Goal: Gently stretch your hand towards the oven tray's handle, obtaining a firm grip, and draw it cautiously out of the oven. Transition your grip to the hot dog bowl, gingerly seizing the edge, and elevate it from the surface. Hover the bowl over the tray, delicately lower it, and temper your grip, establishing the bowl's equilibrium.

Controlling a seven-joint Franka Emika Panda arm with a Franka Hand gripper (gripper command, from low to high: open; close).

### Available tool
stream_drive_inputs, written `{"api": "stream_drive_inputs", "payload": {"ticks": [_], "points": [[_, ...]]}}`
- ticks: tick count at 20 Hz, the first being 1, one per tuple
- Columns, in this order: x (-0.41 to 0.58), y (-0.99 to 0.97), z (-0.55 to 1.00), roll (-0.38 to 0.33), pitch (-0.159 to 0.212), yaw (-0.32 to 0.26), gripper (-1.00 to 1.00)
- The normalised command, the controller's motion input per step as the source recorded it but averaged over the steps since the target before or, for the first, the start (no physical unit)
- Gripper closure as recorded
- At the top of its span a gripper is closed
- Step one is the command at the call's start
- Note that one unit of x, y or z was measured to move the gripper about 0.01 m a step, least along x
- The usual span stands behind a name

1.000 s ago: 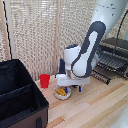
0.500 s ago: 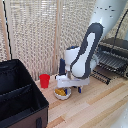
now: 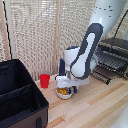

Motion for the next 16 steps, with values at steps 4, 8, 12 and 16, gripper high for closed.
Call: {"api": "stream_drive_inputs", "payload": {"ticks": [4,8,12,16], "points": [[0.041,0.24,0.05,0.000,0.000,-0.081,1.00],[0.201,0.26,0.54,0.003,0.052,-0.117,1.00],[0.080,0.20,0.83,0.000,0.074,-0.175,1.00],[0.074,0.15,0.83,-0.007,0.083,-0.184,1.00]]}}
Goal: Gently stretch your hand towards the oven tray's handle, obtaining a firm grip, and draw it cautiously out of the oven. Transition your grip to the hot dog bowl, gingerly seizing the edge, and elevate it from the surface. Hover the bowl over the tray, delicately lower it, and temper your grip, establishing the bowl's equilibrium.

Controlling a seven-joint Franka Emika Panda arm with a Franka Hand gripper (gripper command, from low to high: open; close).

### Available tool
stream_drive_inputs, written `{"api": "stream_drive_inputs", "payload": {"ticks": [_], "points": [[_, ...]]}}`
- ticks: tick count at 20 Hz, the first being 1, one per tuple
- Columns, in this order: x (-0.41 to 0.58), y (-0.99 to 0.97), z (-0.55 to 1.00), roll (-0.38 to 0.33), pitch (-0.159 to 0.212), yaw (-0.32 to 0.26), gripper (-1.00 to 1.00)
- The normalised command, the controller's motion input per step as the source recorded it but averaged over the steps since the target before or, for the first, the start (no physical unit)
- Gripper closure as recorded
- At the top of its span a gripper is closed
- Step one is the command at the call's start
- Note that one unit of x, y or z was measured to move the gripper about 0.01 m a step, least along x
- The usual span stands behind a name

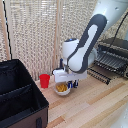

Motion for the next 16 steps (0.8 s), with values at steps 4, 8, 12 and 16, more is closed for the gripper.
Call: {"api": "stream_drive_inputs", "payload": {"ticks": [4,8,12,16], "points": [[0.149,0.11,0.85,-0.042,0.097,-0.185,1.00],[0.404,0.02,0.90,-0.082,0.091,-0.190,1.00],[0.555,0.00,0.92,-0.105,0.075,-0.185,1.00],[0.562,-0.07,0.89,-0.114,0.081,-0.207,1.00]]}}
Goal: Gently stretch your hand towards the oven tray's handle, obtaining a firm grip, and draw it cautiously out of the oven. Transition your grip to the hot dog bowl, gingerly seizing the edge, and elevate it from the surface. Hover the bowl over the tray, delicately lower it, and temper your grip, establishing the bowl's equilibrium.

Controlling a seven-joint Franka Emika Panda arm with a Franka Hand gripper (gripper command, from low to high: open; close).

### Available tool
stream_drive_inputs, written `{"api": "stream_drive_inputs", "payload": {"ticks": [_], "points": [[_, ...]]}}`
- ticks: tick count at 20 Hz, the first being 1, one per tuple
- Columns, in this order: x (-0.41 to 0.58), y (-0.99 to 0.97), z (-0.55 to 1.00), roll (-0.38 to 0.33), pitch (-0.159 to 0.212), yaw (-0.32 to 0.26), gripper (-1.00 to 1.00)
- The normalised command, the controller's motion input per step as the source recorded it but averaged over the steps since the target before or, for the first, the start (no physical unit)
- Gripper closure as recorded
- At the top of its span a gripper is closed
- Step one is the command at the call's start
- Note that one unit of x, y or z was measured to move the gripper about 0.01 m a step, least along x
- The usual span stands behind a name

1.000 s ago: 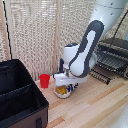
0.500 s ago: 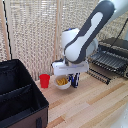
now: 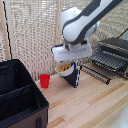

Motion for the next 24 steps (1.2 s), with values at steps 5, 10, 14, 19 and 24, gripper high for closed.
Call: {"api": "stream_drive_inputs", "payload": {"ticks": [5,10,14,19,24], "points": [[0.539,-0.21,0.80,-0.092,0.094,-0.236,1.00],[0.479,-0.19,0.67,-0.082,0.023,-0.245,1.00],[0.476,-0.39,0.44,-0.024,-0.031,-0.199,1.00],[0.482,-0.60,0.38,0.000,-0.077,-0.144,1.00],[0.374,-0.86,0.38,0.004,-0.099,-0.086,1.00]]}}
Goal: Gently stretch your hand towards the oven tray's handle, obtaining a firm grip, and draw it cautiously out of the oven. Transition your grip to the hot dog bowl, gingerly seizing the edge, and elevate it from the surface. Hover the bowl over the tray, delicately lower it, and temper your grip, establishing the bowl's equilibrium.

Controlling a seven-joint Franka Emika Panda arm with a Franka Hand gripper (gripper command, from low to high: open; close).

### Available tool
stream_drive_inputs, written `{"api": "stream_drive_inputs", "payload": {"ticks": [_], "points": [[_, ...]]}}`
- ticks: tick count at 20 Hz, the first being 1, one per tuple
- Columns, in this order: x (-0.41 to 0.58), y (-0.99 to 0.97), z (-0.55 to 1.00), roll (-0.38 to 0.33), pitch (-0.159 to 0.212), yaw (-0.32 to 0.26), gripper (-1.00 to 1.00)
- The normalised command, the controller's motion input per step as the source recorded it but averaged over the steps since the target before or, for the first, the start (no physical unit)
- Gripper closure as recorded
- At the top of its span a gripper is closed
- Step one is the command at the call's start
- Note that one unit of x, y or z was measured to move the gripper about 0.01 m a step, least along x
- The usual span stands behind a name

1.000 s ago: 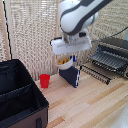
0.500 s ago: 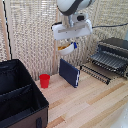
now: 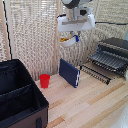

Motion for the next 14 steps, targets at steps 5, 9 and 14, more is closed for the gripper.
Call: {"api": "stream_drive_inputs", "payload": {"ticks": [5,9,14], "points": [[0.226,-0.95,0.30,0.009,-0.108,-0.067,1.00],[0.088,-0.97,0.18,0.009,-0.098,-0.063,1.00],[0.000,-0.94,-0.03,0.020,-0.081,-0.069,1.00]]}}
